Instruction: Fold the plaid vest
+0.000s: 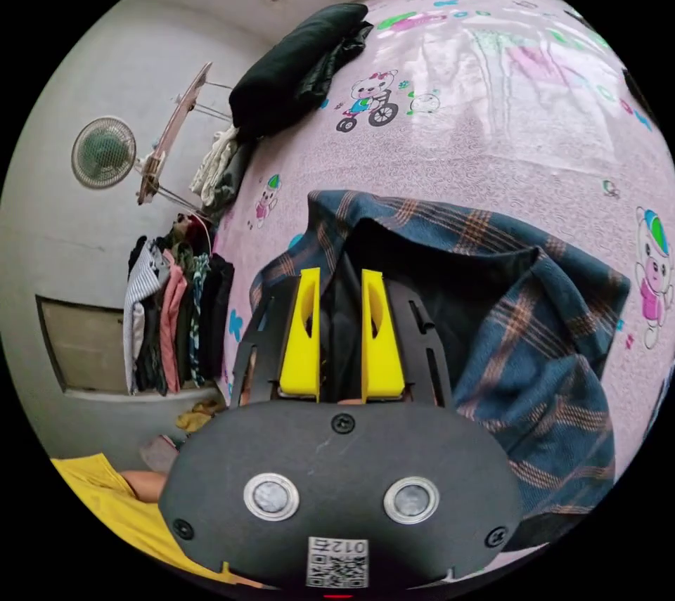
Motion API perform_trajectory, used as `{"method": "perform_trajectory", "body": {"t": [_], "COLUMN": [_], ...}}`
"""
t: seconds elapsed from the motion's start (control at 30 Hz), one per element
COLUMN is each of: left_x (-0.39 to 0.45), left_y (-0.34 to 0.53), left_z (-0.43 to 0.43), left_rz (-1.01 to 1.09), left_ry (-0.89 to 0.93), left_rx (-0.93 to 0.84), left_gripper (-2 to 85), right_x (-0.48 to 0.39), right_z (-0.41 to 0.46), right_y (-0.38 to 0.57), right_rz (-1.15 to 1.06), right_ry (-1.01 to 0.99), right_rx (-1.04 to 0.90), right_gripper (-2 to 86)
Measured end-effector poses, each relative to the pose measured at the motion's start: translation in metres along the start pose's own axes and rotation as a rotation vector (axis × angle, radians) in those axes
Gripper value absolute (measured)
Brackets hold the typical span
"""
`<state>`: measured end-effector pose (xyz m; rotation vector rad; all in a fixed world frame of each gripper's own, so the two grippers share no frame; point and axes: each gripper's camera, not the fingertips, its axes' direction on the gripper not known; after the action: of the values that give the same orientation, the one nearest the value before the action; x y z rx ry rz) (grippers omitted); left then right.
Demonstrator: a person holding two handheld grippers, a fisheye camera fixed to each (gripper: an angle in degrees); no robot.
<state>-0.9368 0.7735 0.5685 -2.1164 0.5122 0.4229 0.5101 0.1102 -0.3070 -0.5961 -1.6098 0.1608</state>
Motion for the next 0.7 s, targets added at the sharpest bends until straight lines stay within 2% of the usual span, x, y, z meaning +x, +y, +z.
{"method": "perform_trajectory", "body": {"t": [0.13, 0.23, 0.3, 0.37, 0.47, 0.53, 0.63, 0.7], "left_x": [0.019, 0.075, 0.126, 0.142, 0.123, 0.103, 0.082, 0.078], "left_y": [0.007, 0.027, 0.048, 0.055, 0.034, 0.017, -0.006, -0.012], "left_z": [0.001, -0.006, -0.009, -0.013, -0.017, -0.014, 0.011, 0.039], "left_rz": [0.044, 0.323, 0.59, 0.645, 0.464, 0.383, 0.321, 0.315], "left_ry": [-0.051, -0.095, -0.218, -0.364, -0.511, -0.502, -0.5, -0.606], "left_rx": [-0.016, -0.058, -0.118, -0.059, 0.064, 0.095, 0.003, -0.089], "left_gripper": [0.6, 0.7, 0.6, 0.5, 0.5, 0.5, 0.6, 0.5], "right_x": [0.012, 0.02, 0.024, 0.021, 0.017, 0.014, 0.004, -0.003], "right_z": [0.017, 0.022, 0.017, -0.001, -0.025, -0.038, -0.061, -0.073], "right_y": [-0.033, -0.047, -0.051, -0.053, -0.058, -0.066, -0.088, -0.106], "right_rz": [0.079, 0.126, 0.159, 0.115, 0.102, 0.092, 0.04, -0.003], "right_ry": [-0.074, -0.141, -0.144, -0.186, -0.272, -0.304, -0.279, -0.226], "right_rx": [-0.002, -0.027, -0.029, 0.009, 0.018, -0.01, -0.064, -0.1], "right_gripper": [8.2, 3.9, 2.4, 1.6, 1.2, 1.1, 1.0, 1.1]}}
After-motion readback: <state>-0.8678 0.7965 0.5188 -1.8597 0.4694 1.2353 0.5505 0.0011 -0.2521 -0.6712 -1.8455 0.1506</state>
